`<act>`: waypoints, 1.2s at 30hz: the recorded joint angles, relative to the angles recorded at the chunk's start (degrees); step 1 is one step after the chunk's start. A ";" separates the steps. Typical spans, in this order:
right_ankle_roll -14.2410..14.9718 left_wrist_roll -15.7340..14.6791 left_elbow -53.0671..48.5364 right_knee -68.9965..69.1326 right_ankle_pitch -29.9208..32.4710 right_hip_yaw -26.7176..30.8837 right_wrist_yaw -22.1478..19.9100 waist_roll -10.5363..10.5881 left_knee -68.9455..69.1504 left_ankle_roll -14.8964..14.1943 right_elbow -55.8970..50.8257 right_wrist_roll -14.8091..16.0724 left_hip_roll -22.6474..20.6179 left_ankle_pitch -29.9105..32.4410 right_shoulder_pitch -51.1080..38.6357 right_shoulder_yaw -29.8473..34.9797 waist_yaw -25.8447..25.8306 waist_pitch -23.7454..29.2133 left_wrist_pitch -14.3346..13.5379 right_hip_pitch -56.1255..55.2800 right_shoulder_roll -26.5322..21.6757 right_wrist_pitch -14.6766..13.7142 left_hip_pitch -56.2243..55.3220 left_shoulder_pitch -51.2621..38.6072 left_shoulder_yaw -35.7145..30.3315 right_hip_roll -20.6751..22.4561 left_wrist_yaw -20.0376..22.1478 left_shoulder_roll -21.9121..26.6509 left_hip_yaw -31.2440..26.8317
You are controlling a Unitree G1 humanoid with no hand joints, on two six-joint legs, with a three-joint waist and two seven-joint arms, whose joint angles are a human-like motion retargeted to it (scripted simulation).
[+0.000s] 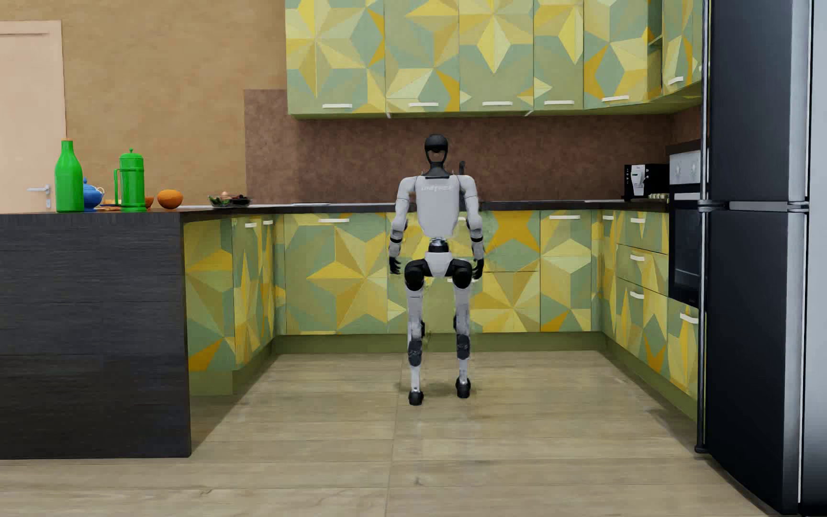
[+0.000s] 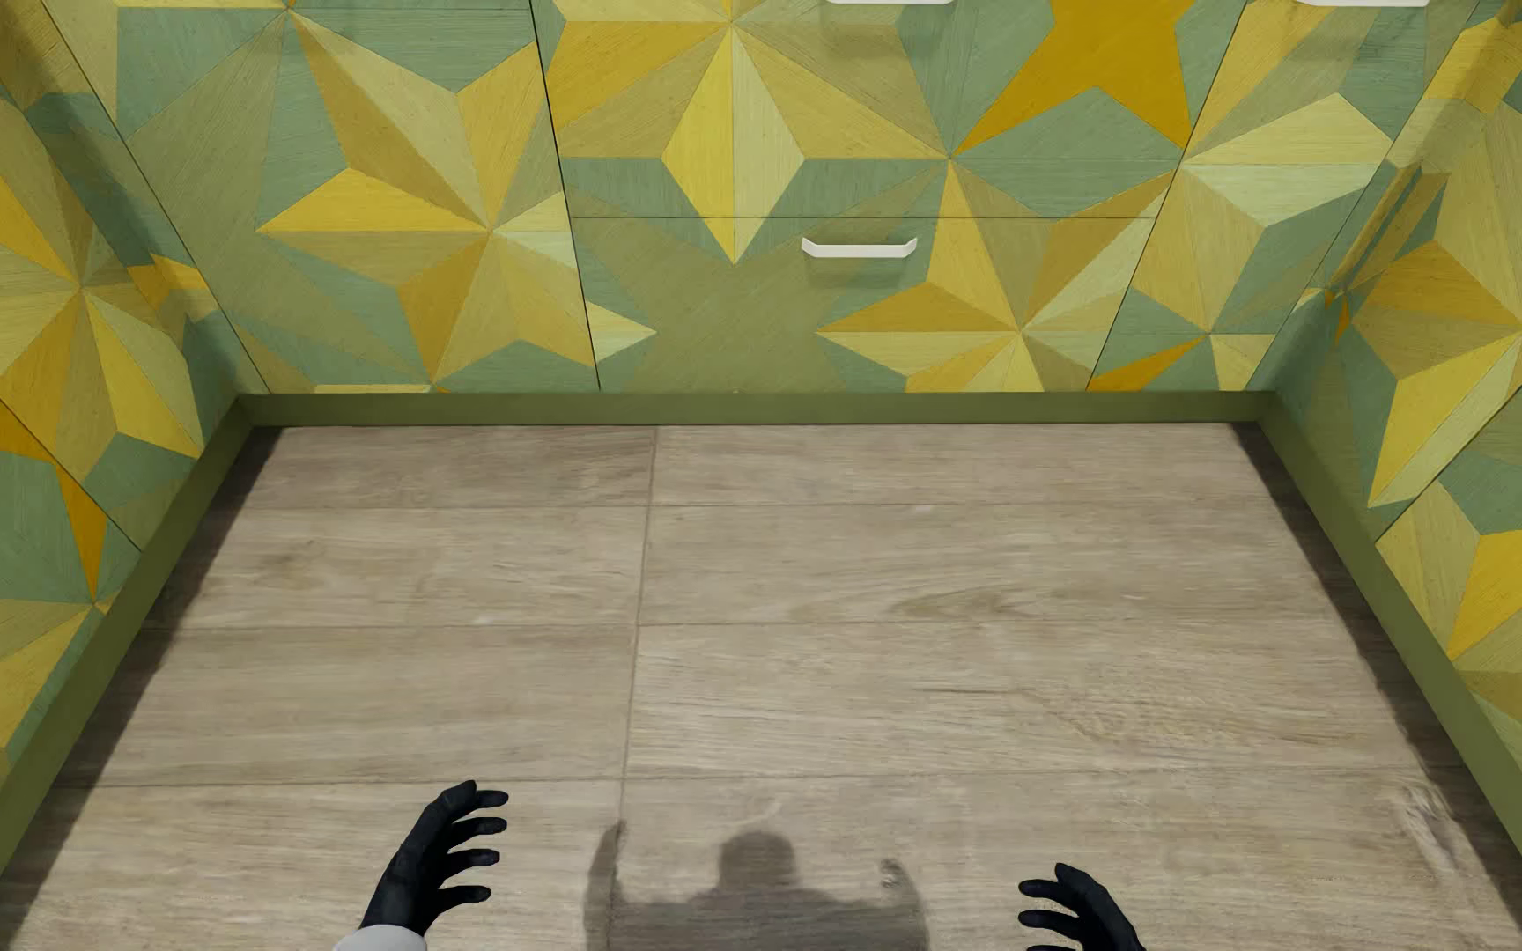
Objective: Pivot left
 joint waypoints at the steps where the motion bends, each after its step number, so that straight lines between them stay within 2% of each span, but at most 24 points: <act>1: 1.43 0.47 5.14 11.37 -2.26 1.11 0.25 -0.18 2.25 0.07 -0.62 1.03 0.11 1.17 2.12 0.44 0.37 -1.10 -1.19 -2.52 -0.97 -2.64 -1.61 3.50 -1.07 -0.32 -0.16 -0.66 -1.34; 2: 3.32 0.94 6.56 18.40 -2.24 2.73 0.46 -0.65 5.80 -0.29 -0.06 1.87 0.11 0.77 3.14 0.33 3.21 -2.13 -0.97 -2.68 -1.83 -3.92 -4.21 6.74 -1.52 -1.52 -0.70 -1.24 -3.05; 3: 5.36 0.47 5.27 14.88 -3.85 4.09 0.47 -1.73 8.74 -0.59 0.06 2.08 -0.34 -0.32 2.45 0.44 7.26 -2.68 0.72 0.64 -2.77 -3.55 -6.62 9.45 -2.04 -4.05 -0.78 -2.43 -4.14; 5: 13.61 -3.81 2.51 6.47 2.01 2.85 0.46 -2.64 12.30 -1.65 1.46 2.11 0.42 -4.29 0.17 0.13 14.64 -2.91 3.44 3.79 -5.00 -3.23 -10.08 10.87 -1.17 -6.49 0.86 -3.61 -4.62; 6: 13.66 -5.16 3.28 6.77 -0.23 1.66 -0.10 -2.12 13.20 -0.96 -0.70 1.97 1.49 -7.79 -1.98 0.89 14.89 -2.40 4.87 4.13 -4.39 -2.06 -10.46 11.72 -1.45 -6.87 1.28 -3.44 -3.72; 8: 8.24 -4.80 4.68 9.61 -5.00 -0.34 -0.82 0.40 16.35 -1.44 -1.59 0.85 3.96 -10.89 -4.64 0.35 13.18 -2.13 8.50 3.15 -2.42 -2.08 -12.79 11.25 -1.25 -7.06 0.50 -3.34 -1.96; 9: 4.75 -3.43 4.63 10.43 -4.50 -0.15 -0.82 1.69 16.54 -2.50 -1.11 -0.25 4.67 -8.00 -4.08 1.86 11.94 -2.08 9.70 2.85 -2.67 -1.79 -13.31 10.71 -0.64 -6.26 -0.39 -2.55 -1.89; 10: 2.33 -2.20 4.20 11.38 -5.43 0.47 -0.65 2.42 15.57 -1.14 -1.19 -1.55 4.22 -4.52 -2.78 1.97 11.16 -2.33 10.26 2.25 -2.27 -0.53 -13.60 10.36 -0.57 -5.61 -0.85 -2.19 -2.44; 12: -0.60 -1.64 3.98 13.71 -8.13 3.01 0.96 0.58 11.38 -1.86 -0.54 -3.53 1.97 -0.69 -2.06 1.76 9.33 -2.23 8.89 2.27 -0.90 1.87 -13.38 10.91 -1.44 -3.09 -0.02 -3.00 -3.16; 13: 0.51 -2.10 2.38 11.81 -3.98 3.59 2.29 0.36 11.40 -2.53 1.17 -3.97 1.36 -3.94 -1.77 1.82 10.54 -1.60 7.82 3.06 -2.37 2.00 -13.43 11.31 -1.99 -3.22 1.38 -4.24 -3.24; 14: 6.20 -3.03 0.93 9.69 -1.08 1.92 3.46 2.38 15.29 -0.43 2.16 -3.99 2.78 -9.56 -1.62 1.13 12.40 -1.16 7.03 4.22 -4.21 2.02 -14.63 10.57 -1.97 -3.17 1.95 -5.26 -2.57; 15: 7.00 -3.88 1.67 10.49 -1.45 0.65 3.71 3.94 19.66 0.31 1.55 -3.43 3.41 -13.35 -2.84 0.52 12.67 -0.82 6.63 4.20 -4.75 2.52 -14.30 9.29 -4.09 -3.75 1.18 -4.04 -1.06; 16: 4.38 -4.12 1.41 11.16 -1.90 -0.64 3.16 5.28 21.53 -0.57 0.65 -2.59 4.09 -15.21 -3.41 0.35 12.30 -1.38 6.76 3.87 -3.63 2.35 -12.89 8.55 -3.17 -3.94 -0.24 -3.17 -0.36; 17: 4.70 -3.86 2.48 12.38 -2.77 -1.06 2.05 5.47 19.98 -4.05 -1.24 -1.73 3.90 -9.17 -3.78 1.81 10.93 -1.69 6.41 3.49 -1.94 2.28 -12.62 8.97 -2.99 -4.81 -1.58 -1.45 -0.33; 18: 6.03 -3.45 3.53 12.63 -3.13 -1.42 0.76 5.83 18.89 0.02 -1.26 -1.26 3.68 -5.45 -3.17 2.35 11.17 -1.64 6.55 4.05 -1.03 1.00 -11.92 8.77 -1.57 -4.92 -2.64 -1.62 -0.53; 21: 4.54 -1.58 3.87 13.92 -5.26 1.88 -1.90 1.04 16.64 -0.21 -0.02 -2.86 0.70 -3.72 -3.58 1.84 11.04 -0.44 7.17 4.12 -0.72 -0.37 -11.76 8.12 -1.75 -4.02 -2.75 -3.28 -2.30; 23: 4.62 -0.79 3.09 10.29 -3.70 0.05 -1.89 -0.27 13.22 -0.62 -0.22 -3.90 0.77 -1.45 -1.15 0.18 14.12 -0.50 7.04 5.74 -2.79 0.51 -10.90 6.89 -1.38 -4.20 -1.32 -3.52 -3.43; 25: 4.54 -2.09 3.30 8.39 -3.21 -1.52 -0.56 0.12 14.07 1.20 -0.19 -3.66 1.61 -4.66 -2.90 0.93 14.39 0.10 6.59 7.62 -2.43 2.10 -10.79 5.83 -4.13 -4.26 -0.45 -3.67 -3.24; 26: 4.67 -3.06 3.07 9.73 -4.17 -2.13 0.52 0.50 14.15 -0.74 -2.20 -3.10 2.41 -2.10 -3.35 1.53 13.19 -0.06 6.87 7.24 -3.28 1.85 -11.23 5.52 -2.62 -4.57 -1.27 -3.35 -2.62; 29: 4.88 -3.63 3.24 15.70 -2.87 -0.80 2.64 0.29 13.58 -0.58 -3.06 -1.70 0.39 -1.61 -2.22 1.94 13.18 0.46 7.67 4.80 -1.63 -1.33 -11.29 5.02 -1.65 -5.35 -2.39 -3.29 -4.16; 32: 2.28 -4.93 2.61 11.65 -4.04 3.63 4.20 -1.32 10.61 -1.02 -2.69 -2.84 -2.28 0.58 -4.65 1.81 11.73 0.50 2.83 3.43 -0.53 1.16 -11.47 10.36 -1.11 -5.38 0.33 -4.40 -5.32; 34: 9.15 -5.01 2.57 10.38 -3.43 3.07 3.74 1.42 9.97 -1.17 -2.24 -3.11 -1.42 1.06 -1.22 1.15 15.93 0.57 1.58 4.60 -3.80 0.31 -10.88 7.52 -2.80 -5.49 0.98 -6.00 -5.10; 35: 8.84 -4.84 3.64 9.95 -3.33 2.21 3.07 2.43 9.52 -0.82 -1.96 -2.90 -1.12 1.13 -0.74 0.79 16.17 0.14 2.16 4.94 -3.83 0.90 -10.98 6.39 -4.38 -5.88 0.33 -5.38 -4.83; 36: 5.47 -4.53 2.36 9.09 -3.09 1.17 2.58 3.72 10.31 -0.70 -1.28 -2.48 -0.04 -0.39 -1.67 0.61 15.50 0.21 3.77 6.26 -3.07 1.61 -10.80 6.90 -3.99 -5.76 -0.82 -4.87 -3.99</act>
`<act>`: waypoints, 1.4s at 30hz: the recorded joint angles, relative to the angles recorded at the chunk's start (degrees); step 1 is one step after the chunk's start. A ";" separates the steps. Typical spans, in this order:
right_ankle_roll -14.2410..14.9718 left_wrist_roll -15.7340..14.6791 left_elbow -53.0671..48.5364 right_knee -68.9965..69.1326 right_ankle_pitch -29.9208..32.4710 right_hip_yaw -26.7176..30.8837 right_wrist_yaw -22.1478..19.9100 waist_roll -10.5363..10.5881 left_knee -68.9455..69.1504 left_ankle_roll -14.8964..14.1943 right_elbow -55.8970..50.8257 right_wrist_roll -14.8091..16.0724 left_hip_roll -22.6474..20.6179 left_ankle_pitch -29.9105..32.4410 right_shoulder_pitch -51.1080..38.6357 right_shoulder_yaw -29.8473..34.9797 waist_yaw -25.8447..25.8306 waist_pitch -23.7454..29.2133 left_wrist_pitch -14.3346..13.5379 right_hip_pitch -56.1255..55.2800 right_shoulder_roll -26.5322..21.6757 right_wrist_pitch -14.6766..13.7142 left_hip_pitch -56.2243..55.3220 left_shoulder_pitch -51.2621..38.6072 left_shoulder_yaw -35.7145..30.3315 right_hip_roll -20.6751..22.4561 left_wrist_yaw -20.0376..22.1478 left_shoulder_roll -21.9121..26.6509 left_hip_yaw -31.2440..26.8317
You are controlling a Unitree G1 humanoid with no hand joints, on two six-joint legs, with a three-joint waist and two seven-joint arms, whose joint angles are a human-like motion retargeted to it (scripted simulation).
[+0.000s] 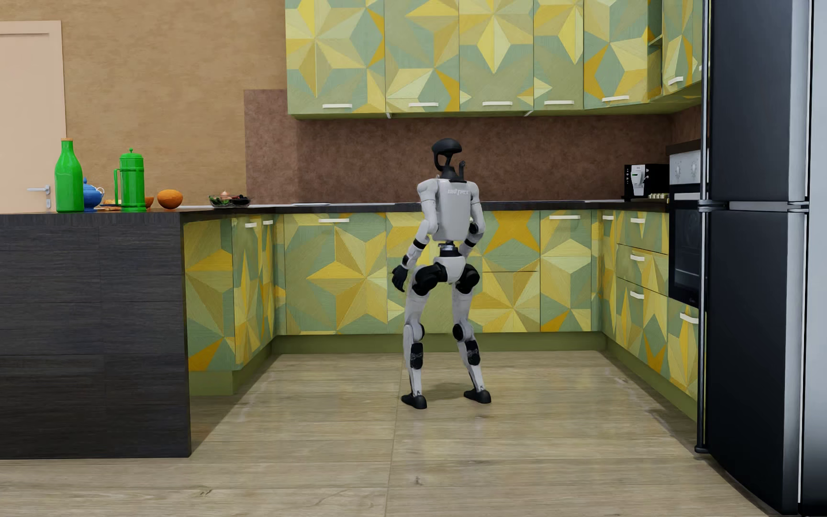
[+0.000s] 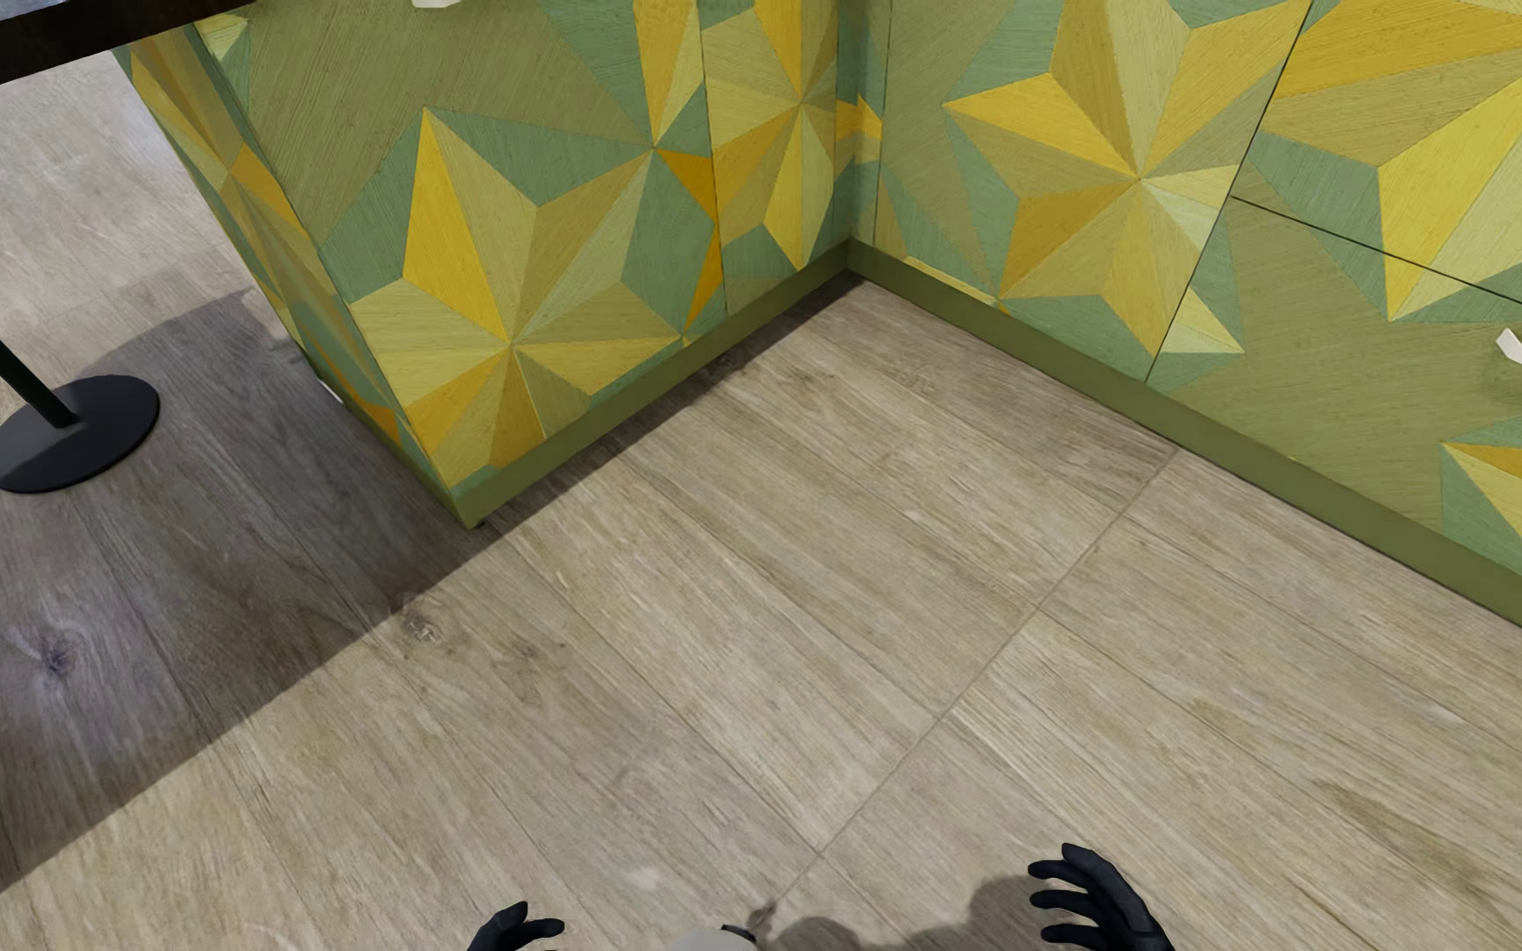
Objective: Pivot left
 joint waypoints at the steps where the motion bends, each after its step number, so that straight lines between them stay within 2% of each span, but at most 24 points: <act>1: -1.05 0.64 0.48 0.19 -0.21 -0.52 -0.49 0.83 -0.03 -0.74 -0.69 0.42 0.77 0.36 -0.31 0.39 -0.20 -0.35 1.75 0.23 1.04 0.67 0.04 -0.18 1.13 0.02 -1.28 0.46 0.58; 5: -0.28 1.22 -0.46 -3.66 1.34 -2.71 -0.01 0.39 -4.32 1.57 -0.20 0.84 -0.29 -0.77 0.77 0.35 1.96 -1.69 7.06 1.98 -0.15 -0.69 1.06 0.05 2.73 -1.88 -2.49 -1.18 0.65; 8: -0.77 1.01 0.24 -0.16 -0.76 -3.55 0.78 -0.55 -5.86 -1.55 -1.23 1.02 0.57 5.77 -0.03 0.46 1.67 -0.58 6.36 1.01 0.89 -1.40 1.32 0.13 1.99 -2.23 -1.32 0.34 1.02; 10: -0.87 1.15 -0.06 -1.27 -0.27 -4.28 1.56 -0.65 -5.85 -0.52 0.19 1.82 0.51 4.07 0.84 0.81 2.64 -0.38 6.75 1.61 0.56 -1.95 1.05 -0.81 0.15 -2.31 -0.96 -0.97 0.72; 13: -1.03 1.49 -0.17 -1.02 -0.72 -4.38 1.94 -1.13 -5.77 -0.58 -1.73 3.14 0.84 4.14 0.40 2.25 2.27 -0.14 5.72 1.84 1.25 0.66 0.62 -0.10 1.75 -2.02 -1.34 -0.89 0.55; 14: -1.15 1.83 -0.23 -1.16 -0.70 -4.80 2.32 -1.10 -5.29 -2.18 -1.58 3.27 1.15 3.41 0.43 1.79 2.59 -0.98 5.23 1.31 -0.16 1.03 -0.52 -0.21 2.06 -1.78 -1.37 -0.71 0.28; 15: -1.15 2.65 -0.61 -1.01 -0.96 -5.37 2.40 -1.07 -4.65 -0.09 -0.88 2.86 1.29 2.63 -0.17 0.44 2.72 -0.72 5.10 1.78 0.22 0.99 -0.67 0.02 0.86 -2.04 -1.01 -0.89 0.68; 17: -1.18 3.49 0.07 0.06 -1.68 -5.70 1.79 -1.48 -4.55 -1.25 -0.63 1.43 1.39 2.91 -1.51 0.94 2.53 -0.81 4.79 1.52 1.45 0.12 -0.85 0.23 0.70 -2.52 -0.20 -0.24 1.12; 19: -1.11 2.03 0.49 -0.17 -2.37 -3.85 0.75 -2.30 -7.13 -1.49 -1.18 -0.11 0.60 6.63 -0.39 3.40 0.80 -0.98 3.97 1.79 3.57 -1.62 -0.43 1.64 0.62 -1.65 1.27 -0.05 -0.35; 22: -1.13 -0.81 -0.68 -2.55 -1.18 -4.15 1.96 -2.00 -8.61 -1.01 0.12 1.06 0.05 2.96 0.94 0.92 3.83 -0.49 2.14 2.74 -0.93 -0.27 -0.10 2.36 0.50 -2.27 2.82 -0.49 -0.08; 24: -1.10 0.12 0.59 -3.49 -0.85 -5.74 3.09 -0.10 -3.02 7.54 0.82 2.03 2.12 -6.58 -2.21 -0.38 2.70 -0.05 3.43 4.21 -1.97 0.92 -1.71 1.61 1.68 -2.32 0.87 1.24 3.03; 25: -0.76 2.15 0.02 -0.91 -2.42 -6.29 3.11 0.93 1.03 8.19 0.88 2.03 3.12 -9.39 -2.62 -0.95 1.26 -0.08 4.64 3.86 -1.72 0.49 -2.78 0.90 2.34 -2.86 0.27 0.93 4.24; 26: -0.43 4.62 0.35 2.41 -4.39 -6.38 2.47 1.50 2.84 -4.10 -0.34 1.58 3.94 -7.45 -2.24 -0.44 -0.46 -0.37 5.35 2.94 -0.36 0.62 -3.58 0.11 1.33 -3.31 -0.10 1.58 4.04; 28: -0.35 5.74 -0.39 6.17 -5.38 -5.08 0.09 0.82 -1.21 -1.54 -2.57 0.00 2.23 5.74 1.24 2.19 -1.78 -1.76 5.52 1.09 2.34 0.07 -3.71 -0.07 0.14 -2.98 -0.52 -0.22 2.04; 29: -1.62 4.33 -2.38 6.39 -5.46 -1.57 -0.76 -0.60 -2.95 -1.49 -2.13 -0.70 0.62 6.87 1.52 3.67 -1.71 -1.92 4.31 0.46 1.85 0.54 -4.09 1.97 1.47 -1.58 0.55 -2.17 0.54; 31: 1.78 -1.40 -1.01 1.62 -5.84 -2.35 -0.41 -0.78 4.17 0.93 2.37 -0.69 1.23 -7.38 -1.64 -0.40 1.29 -0.97 -1.60 3.69 -1.68 2.77 -5.24 2.92 1.44 -1.94 3.51 0.06 2.70; 32: 0.12 -2.65 0.46 3.67 -7.33 -3.13 -0.54 -0.13 9.01 4.30 1.03 -0.38 2.88 -13.04 -3.34 -1.66 0.24 -0.70 -3.21 3.20 -2.15 3.58 -4.73 2.42 0.92 -1.70 3.90 2.02 3.70; 33: 0.29 -2.71 1.79 8.39 -7.84 -2.67 -1.54 -0.80 8.07 -2.76 0.03 -0.03 2.89 -6.08 -4.54 -0.91 -2.46 0.00 -3.58 1.25 0.67 2.78 -5.06 1.18 0.82 -1.91 3.59 3.19 3.12; 35: -0.49 -2.98 1.62 18.17 -2.44 1.26 -2.63 -2.74 4.60 -1.42 0.41 0.32 0.76 1.44 -3.08 2.18 -6.06 0.44 -2.62 -5.13 2.42 -1.47 -5.79 0.64 2.14 0.11 1.26 0.61 0.67; 36: -1.71 -3.36 1.40 12.02 -3.87 2.56 -1.91 -4.16 3.11 -1.40 1.26 -0.50 0.15 1.48 -2.02 0.50 -5.78 0.29 -2.42 -5.34 2.52 -1.97 -6.01 1.08 1.58 0.72 0.94 0.38 0.25; 37: 0.01 -2.81 0.17 6.28 -4.99 1.85 -1.09 -4.58 2.77 -0.16 2.03 -1.00 -0.28 0.00 0.04 -0.60 -3.94 0.34 -1.98 -3.74 1.46 -2.20 -6.18 1.07 3.78 0.22 1.68 -1.46 -0.24; 38: 1.48 -1.21 -0.48 4.58 -4.26 -0.33 -0.58 -3.45 3.19 -1.57 1.15 -0.78 0.71 -2.68 1.90 -0.27 -1.01 0.35 -1.34 -2.40 -0.39 -0.85 -6.28 0.70 1.74 -0.13 3.35 -1.32 -0.39; 40: -0.71 0.99 0.38 2.45 -3.62 -1.93 -1.14 -2.82 -0.79 -1.14 -0.75 0.85 1.13 2.21 0.42 1.06 0.93 0.31 1.32 -0.58 0.21 1.35 -4.46 1.47 0.80 -0.27 3.57 0.75 -0.51; 42: -0.75 0.54 0.82 0.35 -2.84 -3.25 -1.97 -1.87 -3.42 -1.87 -0.36 2.42 0.68 3.04 -0.64 1.66 2.78 -0.72 5.04 0.21 -0.27 -0.11 -3.99 2.62 1.78 -0.91 1.71 -0.40 -1.04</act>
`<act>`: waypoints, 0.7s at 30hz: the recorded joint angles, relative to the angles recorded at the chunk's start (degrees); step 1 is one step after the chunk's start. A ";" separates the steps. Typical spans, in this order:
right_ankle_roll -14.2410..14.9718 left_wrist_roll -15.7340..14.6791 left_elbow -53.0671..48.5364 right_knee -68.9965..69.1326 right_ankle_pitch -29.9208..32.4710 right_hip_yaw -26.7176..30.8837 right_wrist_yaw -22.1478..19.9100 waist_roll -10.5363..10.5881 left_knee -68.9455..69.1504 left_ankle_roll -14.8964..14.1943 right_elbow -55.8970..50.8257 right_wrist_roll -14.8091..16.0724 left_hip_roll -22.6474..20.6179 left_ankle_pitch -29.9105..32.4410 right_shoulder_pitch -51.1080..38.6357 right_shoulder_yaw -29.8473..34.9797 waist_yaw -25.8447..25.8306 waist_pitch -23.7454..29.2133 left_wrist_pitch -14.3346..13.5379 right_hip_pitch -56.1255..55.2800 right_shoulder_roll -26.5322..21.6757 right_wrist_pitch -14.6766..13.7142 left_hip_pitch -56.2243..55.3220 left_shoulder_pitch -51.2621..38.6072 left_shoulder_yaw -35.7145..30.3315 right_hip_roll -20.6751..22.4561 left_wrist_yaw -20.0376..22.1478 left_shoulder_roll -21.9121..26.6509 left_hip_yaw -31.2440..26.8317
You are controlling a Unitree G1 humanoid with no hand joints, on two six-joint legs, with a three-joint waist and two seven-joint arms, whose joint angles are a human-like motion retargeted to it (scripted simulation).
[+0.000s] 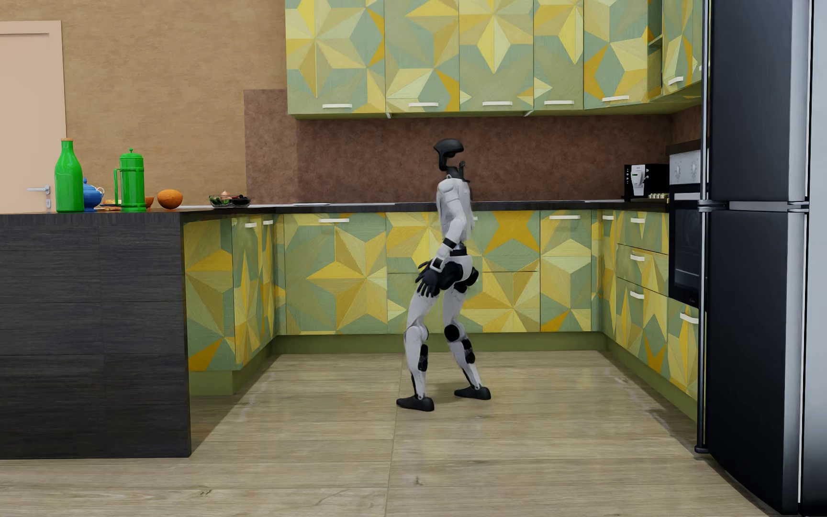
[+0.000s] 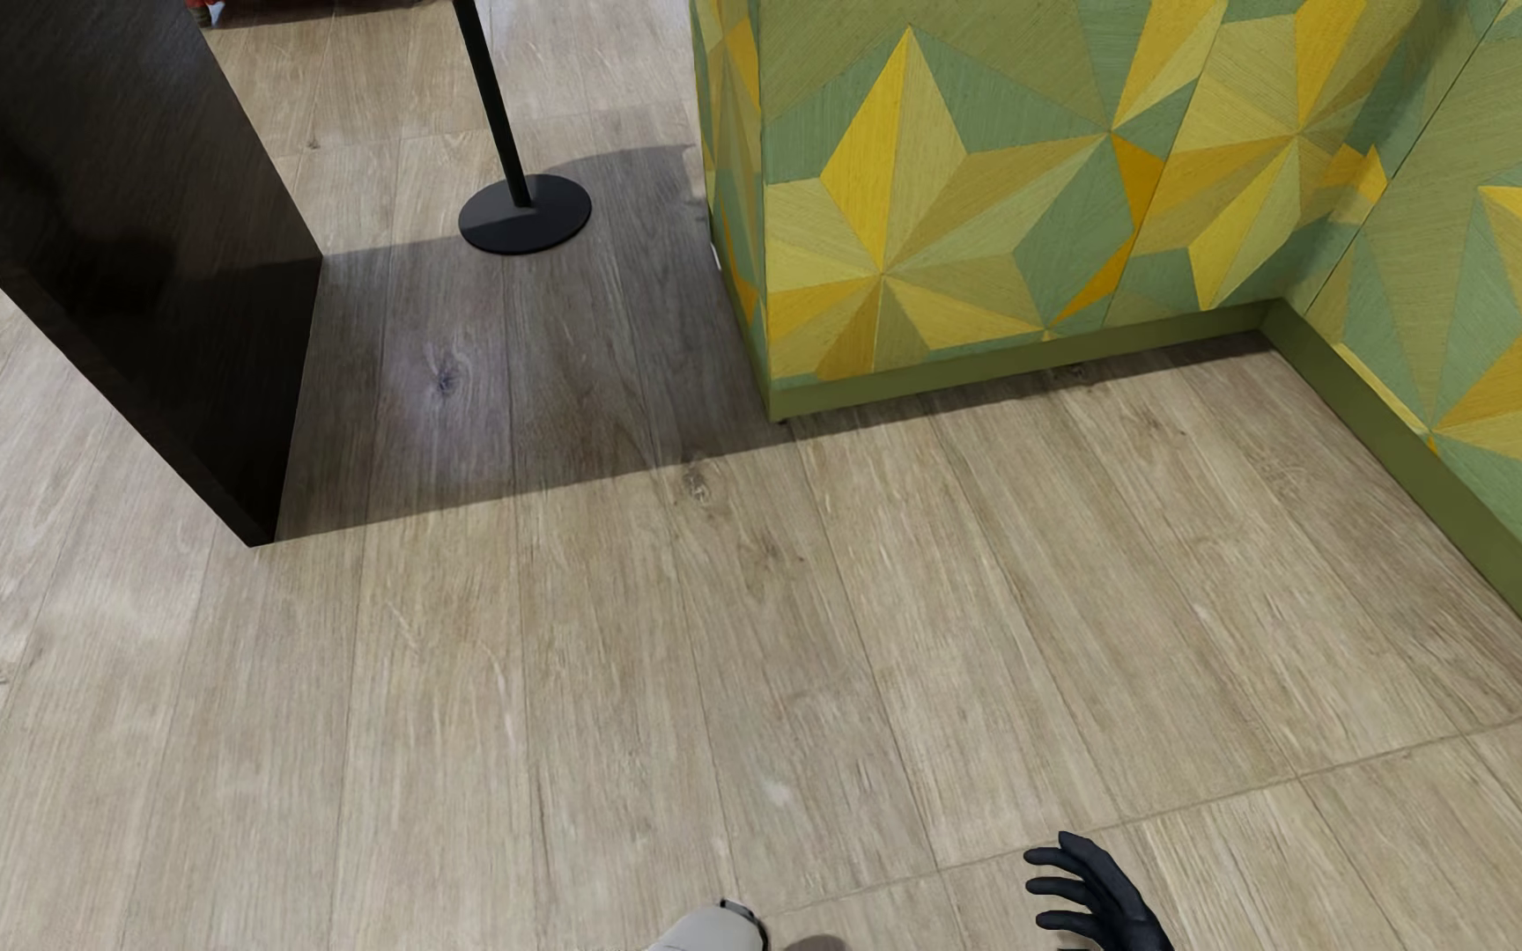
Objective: Pivot left
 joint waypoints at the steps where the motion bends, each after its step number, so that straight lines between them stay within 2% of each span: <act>1: 0.04 -0.41 -0.53 -0.76 0.18 -0.79 0.04 0.62 0.96 1.66 0.67 0.02 0.48 -3.64 -0.17 -0.46 1.15 0.02 1.93 0.77 -0.34 -0.76 -0.29 -0.31 0.37 -0.53 -0.32 -0.68 1.21; 2: 0.09 -0.33 -1.43 -0.71 -0.26 -1.38 0.10 1.70 4.41 5.84 3.28 -0.56 1.44 -8.78 -2.78 -1.19 0.56 0.57 3.21 1.87 0.62 -0.86 0.15 -0.43 -1.71 -0.75 0.10 0.28 2.83; 3: 0.26 0.36 -0.13 2.74 -1.34 -1.20 0.31 2.90 6.78 1.20 1.43 -1.05 2.90 -8.48 -3.71 -0.84 -2.56 0.86 3.27 0.85 1.31 -0.75 -0.70 -0.84 -1.65 -0.46 -0.66 1.98 3.33; 4: 0.35 1.31 1.67 9.51 -1.10 -0.01 0.62 3.78 6.61 -0.50 0.06 -1.35 3.33 -1.55 -3.95 -0.70 -5.07 1.89 2.69 -1.55 1.32 -0.95 -0.37 -2.26 -1.51 -0.06 -1.65 3.73 3.04; 5: 0.26 2.19 1.00 17.11 2.46 1.89 0.76 2.93 6.09 -0.19 -0.17 -1.78 1.97 -0.07 -3.15 -1.06 -7.14 2.96 1.57 -5.26 1.80 -1.02 -0.08 -3.13 -1.69 -0.43 -2.11 4.14 2.52; 6: -0.51 2.50 0.60 17.60 3.91 4.73 1.15 2.33 4.69 -0.57 0.14 -2.85 1.63 0.97 -2.31 -1.21 -8.02 2.71 -0.70 -5.75 1.65 0.25 0.12 -1.71 -1.18 1.72 -2.46 2.92 1.30; 7: -1.52 2.06 0.99 12.75 1.44 6.34 1.80 0.53 2.35 -0.93 0.12 -4.00 0.80 2.00 -1.35 -2.39 -8.33 2.10 -3.40 -4.56 1.66 1.74 0.70 0.56 -0.81 2.66 -2.57 1.57 0.80; 8: -0.31 0.93 -0.33 4.84 -1.76 5.88 2.60 -0.81 2.15 0.47 2.48 -4.52 0.06 0.31 0.12 -3.06 -7.30 1.35 -6.05 -1.69 -0.10 1.47 0.69 2.10 0.68 2.19 -1.45 0.82 0.40; 9: 2.24 0.61 -0.26 3.96 -1.30 4.43 2.85 0.16 5.20 5.32 3.45 -3.92 0.85 -5.84 1.34 -3.36 -4.73 1.26 -7.08 -0.54 -1.84 1.91 0.16 0.75 -0.94 2.15 0.03 0.70 0.65; 10: 1.47 0.43 -1.76 3.51 -1.04 2.52 2.55 0.74 9.29 9.61 3.61 -2.95 1.74 -11.12 0.91 -2.82 -3.82 0.75 -7.07 0.10 -2.41 2.91 -0.71 -0.56 -0.15 1.34 0.47 0.41 2.50; 11: -1.41 0.79 -2.38 4.04 -1.50 1.50 1.59 1.59 13.69 11.10 2.80 -1.87 3.06 -14.02 -0.71 -2.28 -4.93 -0.50 -7.07 0.12 -1.15 3.72 -0.45 -0.51 -0.90 1.51 0.22 1.57 4.28; 12: 0.17 1.16 -0.64 6.04 -2.61 1.53 0.16 1.90 12.72 1.29 1.81 -0.77 3.66 -12.71 -2.31 -1.70 -6.31 -0.79 -6.55 -0.29 0.93 3.02 0.96 -2.54 -0.84 1.21 -0.60 3.09 3.87; 13: 0.22 1.03 -0.20 7.95 -3.49 1.91 -1.21 2.11 11.18 0.41 -0.73 0.49 2.87 -5.49 -1.42 -0.09 -7.12 -1.20 -5.80 -0.83 1.35 1.41 1.08 -4.08 -0.58 0.90 -1.42 3.21 3.24; 14: 0.47 0.52 0.16 10.87 -2.40 3.07 -2.08 1.35 10.53 0.33 -0.40 1.56 1.69 -4.69 -1.88 0.03 -8.08 -0.85 -5.53 -2.02 2.28 -0.36 1.20 -4.26 0.47 0.67 -2.18 2.75 2.71; 16: 0.20 -1.55 -0.62 5.52 -3.26 4.84 -2.20 -0.94 5.79 0.14 -0.37 0.81 -0.51 -1.50 0.27 -0.63 -5.66 -1.50 -5.54 -0.13 1.86 -1.66 1.34 -0.86 -0.33 0.93 -3.43 0.15 0.97; 17: 0.62 -3.30 -1.25 2.71 -1.50 3.63 -1.82 -1.26 4.53 0.76 0.76 0.17 -0.24 -3.41 0.18 -0.67 -2.98 -1.41 -6.14 0.68 0.59 -1.35 1.16 -0.48 1.19 0.79 -3.14 -1.18 0.77; 18: 0.69 -4.48 -2.17 0.95 -0.52 2.39 -1.09 -0.78 6.91 5.34 1.00 -0.37 1.11 -10.08 -1.10 -0.64 -1.83 -0.89 -6.63 1.90 -0.02 -0.76 0.56 0.61 0.05 0.70 -2.38 -0.43 2.37; 19: 0.83 -4.37 -2.00 1.08 -0.60 1.51 -0.33 -0.01 12.28 8.62 1.49 -1.01 2.73 -16.27 -2.96 -1.24 -2.21 -0.56 -6.45 2.35 0.22 -0.65 0.04 1.42 0.58 0.55 -1.82 0.17 4.19; 20: 1.18 -2.66 -1.68 2.70 -1.58 1.10 0.19 1.16 16.59 9.87 0.28 -1.40 4.32 -20.57 -3.23 -1.40 -3.72 -0.97 -5.44 1.93 0.64 -0.90 1.52 2.13 -0.62 0.54 -1.02 1.60 4.86; 21: 1.46 0.09 0.46 5.13 -2.86 0.72 -0.15 1.69 14.93 -3.02 0.85 -1.33 5.39 -15.06 -3.71 -0.32 -5.59 -0.89 -4.09 1.32 1.85 -1.61 2.34 0.80 -0.62 0.40 -0.94 4.25 4.08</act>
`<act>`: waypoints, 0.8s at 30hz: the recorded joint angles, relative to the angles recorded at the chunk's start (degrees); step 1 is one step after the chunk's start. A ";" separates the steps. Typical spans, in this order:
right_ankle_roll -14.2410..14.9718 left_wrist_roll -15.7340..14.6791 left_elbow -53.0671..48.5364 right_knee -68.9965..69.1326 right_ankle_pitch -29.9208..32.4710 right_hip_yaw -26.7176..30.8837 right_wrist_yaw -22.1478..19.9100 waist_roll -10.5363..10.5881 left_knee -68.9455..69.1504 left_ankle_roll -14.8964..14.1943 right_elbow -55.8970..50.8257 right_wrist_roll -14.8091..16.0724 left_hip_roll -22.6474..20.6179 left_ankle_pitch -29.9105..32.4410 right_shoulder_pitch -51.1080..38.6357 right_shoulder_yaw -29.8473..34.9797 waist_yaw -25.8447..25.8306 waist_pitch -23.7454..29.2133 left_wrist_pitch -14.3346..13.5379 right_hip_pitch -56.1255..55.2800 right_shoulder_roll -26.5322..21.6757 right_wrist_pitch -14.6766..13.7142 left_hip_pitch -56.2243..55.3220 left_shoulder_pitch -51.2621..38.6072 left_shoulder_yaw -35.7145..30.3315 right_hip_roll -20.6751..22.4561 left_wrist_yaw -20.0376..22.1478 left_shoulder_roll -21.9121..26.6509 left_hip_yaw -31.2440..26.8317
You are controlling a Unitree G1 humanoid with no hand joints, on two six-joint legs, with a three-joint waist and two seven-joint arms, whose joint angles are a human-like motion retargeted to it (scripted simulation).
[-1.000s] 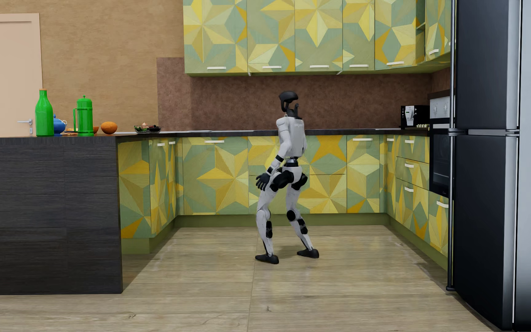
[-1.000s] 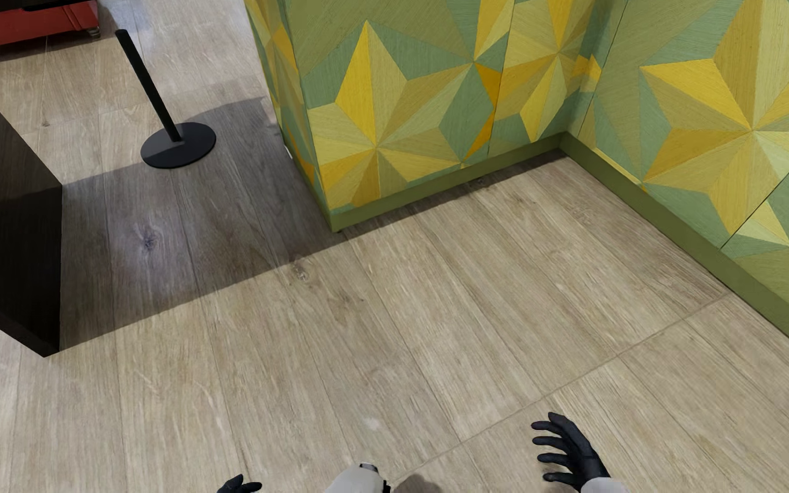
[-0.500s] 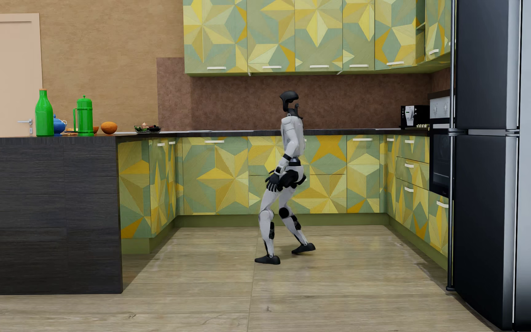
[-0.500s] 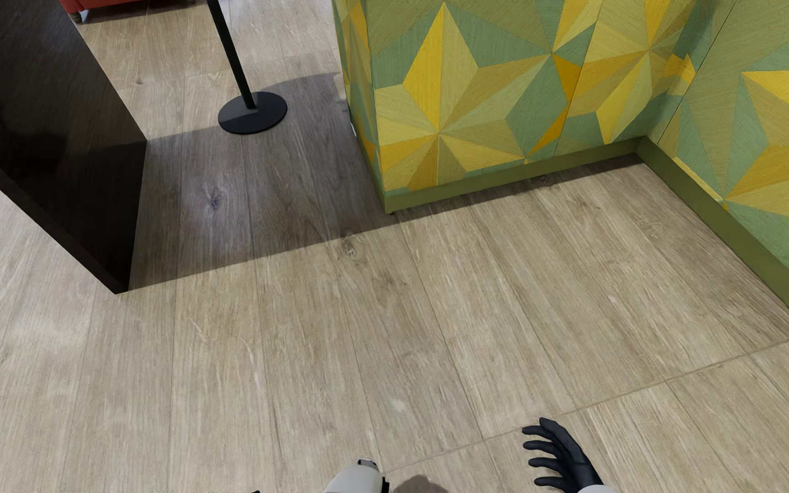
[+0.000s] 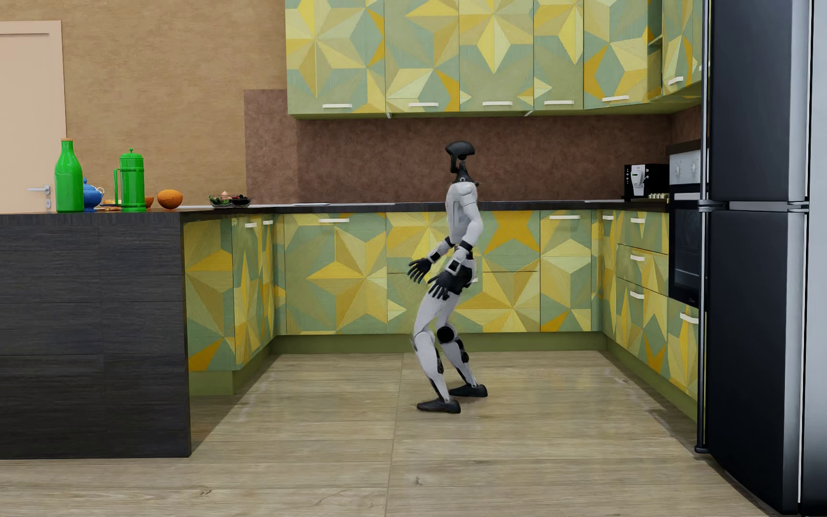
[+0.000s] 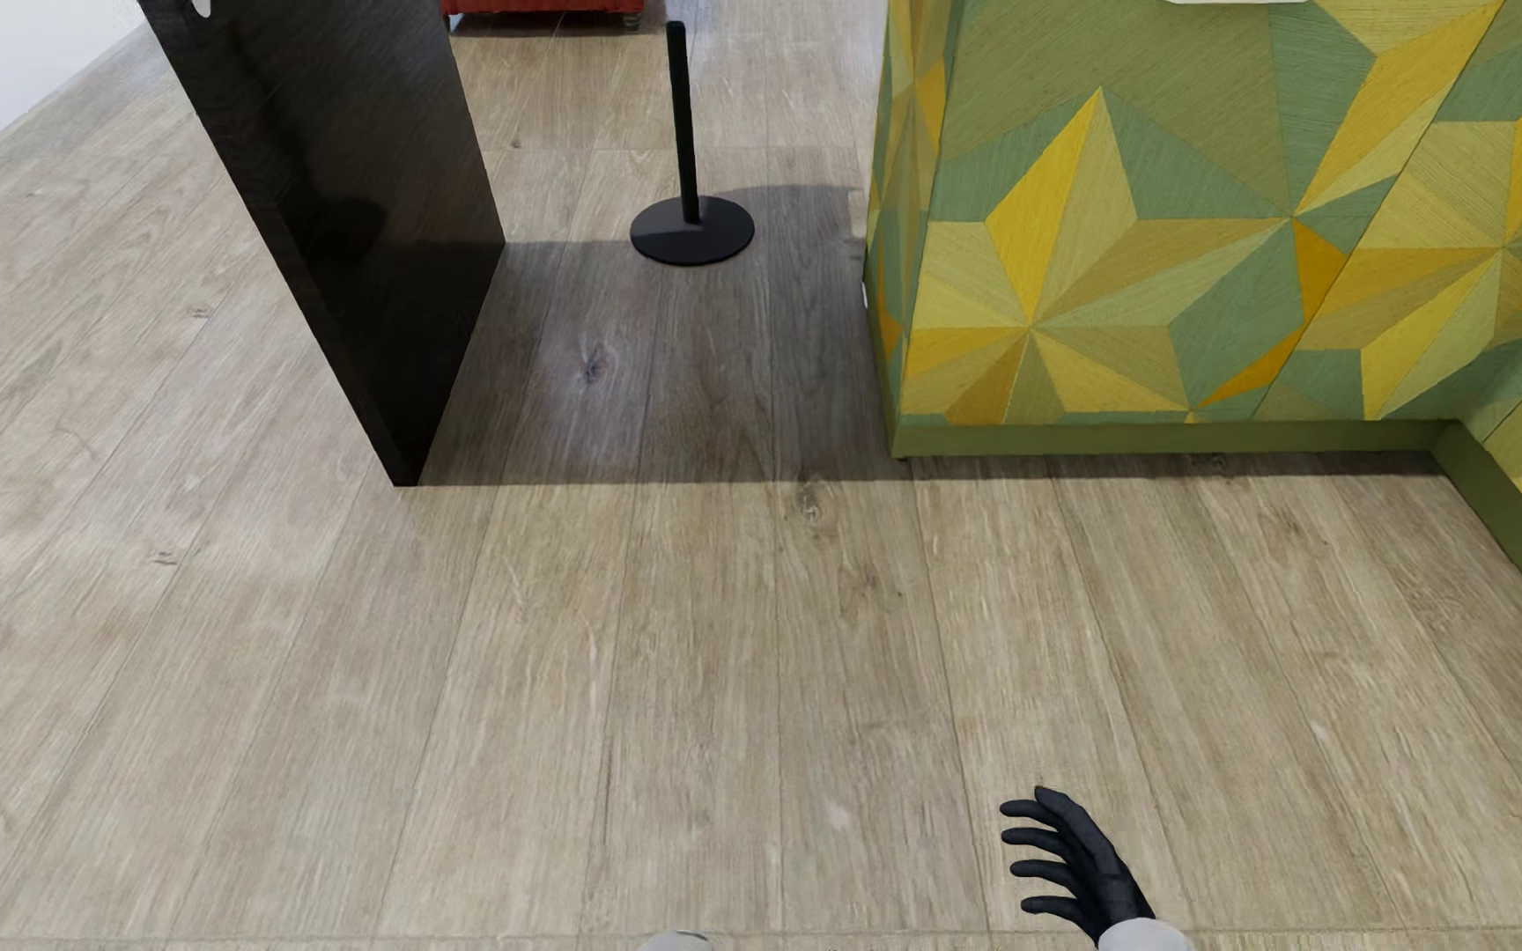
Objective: Pivot left
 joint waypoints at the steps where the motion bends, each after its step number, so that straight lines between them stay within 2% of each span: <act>1: 0.13 2.56 1.07 3.99 0.27 0.87 -0.50 -0.27 -1.05 3.14 -1.05 0.24 -1.15 5.69 0.72 0.68 -1.13 0.50 1.28 -1.72 0.81 -0.23 -0.01 -1.24 0.72 -0.19 0.01 1.30 -0.73; 2: -0.58 4.03 1.48 9.30 2.72 3.48 -0.83 -1.80 -1.95 3.16 -1.69 0.32 -2.79 6.79 1.59 0.52 -2.73 0.69 1.95 -4.88 2.18 0.06 -0.78 -1.46 1.36 0.57 0.16 1.12 -1.77; 3: -1.60 3.83 0.39 7.62 2.17 4.49 -0.32 -3.55 -3.88 3.09 -1.16 -0.02 -3.91 8.13 2.19 -0.07 -3.38 0.53 1.94 -6.41 1.28 0.07 -1.00 0.48 1.46 2.23 0.58 -1.36 -2.14; 4: -3.08 2.33 -0.76 2.87 1.62 3.95 0.60 -5.21 -5.96 2.99 -0.17 -0.58 -5.21 9.28 3.53 -2.05 -3.33 0.46 1.22 -6.85 0.02 -0.43 -0.87 1.65 0.52 3.00 1.45 -1.77 -2.46; 5: -3.10 1.00 -0.43 1.19 2.26 3.37 1.39 -4.92 -6.86 2.73 1.22 -1.16 -5.48 7.86 4.85 -2.20 -2.05 0.76 0.71 -5.85 -1.69 -0.73 -0.46 1.08 0.65 3.22 2.82 -2.48 -3.50; 7: -3.75 -0.94 -0.92 -2.28 3.66 0.09 1.71 -2.21 -5.47 9.10 -0.35 -1.27 -2.48 1.77 5.16 -0.85 1.37 1.26 2.40 -3.32 -2.85 1.85 -1.02 -2.07 0.17 2.78 2.75 -4.51 -1.25; 8: -3.69 -1.14 -2.49 -2.97 3.73 -1.09 1.49 -0.84 -4.71 11.29 0.60 -0.83 -1.07 0.51 3.53 -0.77 1.94 0.79 4.00 -2.76 -2.50 2.59 -1.19 -2.32 -1.40 2.55 1.49 -3.79 -0.12; 9: -3.49 -0.88 -1.61 -1.99 2.91 -1.59 1.19 0.32 -3.95 5.84 0.05 -0.39 -0.14 0.34 1.62 -0.47 0.71 0.31 4.76 -2.93 -1.85 3.01 -1.42 -1.65 -1.01 2.23 -0.38 -2.30 0.26; 10: -3.32 -0.34 -0.34 -0.33 1.83 -1.44 0.52 1.09 -5.31 -0.48 -0.94 0.33 0.31 6.74 0.82 -0.26 -0.22 0.81 5.45 -2.80 -0.47 2.29 -0.57 -2.41 -0.60 1.91 -1.80 -0.75 0.47; 11: -2.93 0.43 -0.10 3.32 1.95 -0.93 -0.32 0.97 -6.55 2.46 -1.86 1.24 -1.26 10.46 1.75 0.26 -1.09 1.47 5.91 -4.12 -0.01 0.35 -0.32 -4.55 0.79 1.03 -2.62 -0.34 -0.15; 12: -2.88 0.68 -0.17 4.77 2.89 0.87 -0.86 0.65 -7.54 2.43 -1.26 1.79 -2.11 11.14 2.07 0.93 -1.79 1.91 4.59 -4.65 0.34 -0.75 0.04 -3.89 0.25 1.55 -2.71 -1.03 -0.88; 13: -3.04 0.54 0.47 5.01 2.90 2.53 -1.00 -0.30 -8.97 2.33 -2.02 2.01 -3.23 12.07 2.93 0.60 -2.30 2.19 2.61 -4.64 0.89 -0.62 0.50 -2.89 0.17 1.75 -2.76 -2.27 -1.52; 14: -2.71 0.41 -1.22 0.73 -0.30 4.12 -0.73 -1.76 -10.25 2.03 -2.09 2.00 -4.56 13.17 4.51 -0.01 -0.98 1.73 0.62 -2.57 -0.39 -0.15 0.30 -1.18 0.58 1.60 -2.38 -3.81 -2.09; 15: -1.64 -0.04 -1.23 -0.88 0.40 2.96 -0.19 -1.51 -10.78 3.30 0.92 1.78 -4.68 12.11 4.05 -1.37 1.38 1.49 -1.20 -1.73 -1.93 0.77 0.27 -1.73 -1.19 1.41 -0.28 -3.83 -2.79; 17: -2.25 -0.87 -3.30 -1.86 0.39 0.61 0.67 -0.20 -6.35 11.21 0.96 1.17 -3.20 5.38 1.97 -2.12 1.65 1.90 -2.69 0.35 -2.50 2.49 -0.59 -1.25 0.49 1.17 0.24 -4.32 -1.28; 18: -2.02 -0.09 -2.24 -0.26 -0.61 0.47 0.62 -0.07 -5.51 4.38 1.11 0.71 -2.63 5.24 1.54 -1.27 1.04 1.17 -2.65 -0.41 -1.52 1.66 -1.23 -1.53 -1.06 0.84 -0.64 -3.00 -1.06; 19: -1.68 0.79 -1.01 2.89 -0.89 0.05 0.47 0.66 -4.86 2.98 -0.53 0.15 -2.27 8.10 1.97 -1.12 0.08 1.56 -1.77 -0.99 -0.49 1.20 -1.25 -3.51 -0.72 0.50 -1.73 -3.10 -0.97; 20: -1.89 1.47 0.40 12.09 3.46 1.11 0.23 -0.02 -5.59 2.78 -1.12 -0.52 -3.46 11.50 2.20 -0.61 -1.73 1.62 -1.00 -6.09 1.13 0.74 -1.87 -5.51 -1.06 -0.03 -2.46 -2.16 -1.80; 21: -2.84 1.19 0.42 13.95 7.04 3.84 0.97 -0.94 -6.78 2.47 0.55 -1.10 -3.61 12.26 0.98 -0.56 -4.26 1.50 -1.22 -8.74 1.22 0.87 -1.67 -2.68 -1.35 2.10 -2.66 -1.35 -2.42; 22: -3.77 0.08 0.00 8.58 6.02 5.21 2.34 -2.06 -7.69 2.00 0.39 -1.51 -3.63 12.19 0.23 -2.60 -6.99 1.52 -1.33 -9.39 0.55 1.45 -1.23 0.32 -1.37 3.37 -2.35 -1.47 -2.38; 23: -2.68 -0.87 -1.95 1.48 5.74 5.48 3.78 -2.88 -6.96 3.72 2.03 -1.56 -3.76 10.72 0.73 -4.49 -8.11 1.65 -1.17 -8.18 -1.01 0.32 -1.03 1.36 0.89 3.26 -1.14 -2.66 -1.87; 24: -0.99 -0.39 -1.61 1.44 5.82 5.10 4.60 -2.26 -6.57 2.80 1.51 -0.99 -2.86 10.15 3.26 -4.37 -7.13 1.55 -0.20 -7.89 -2.00 -0.22 -0.83 -1.47 0.32 3.73 -0.81 -2.89 -2.00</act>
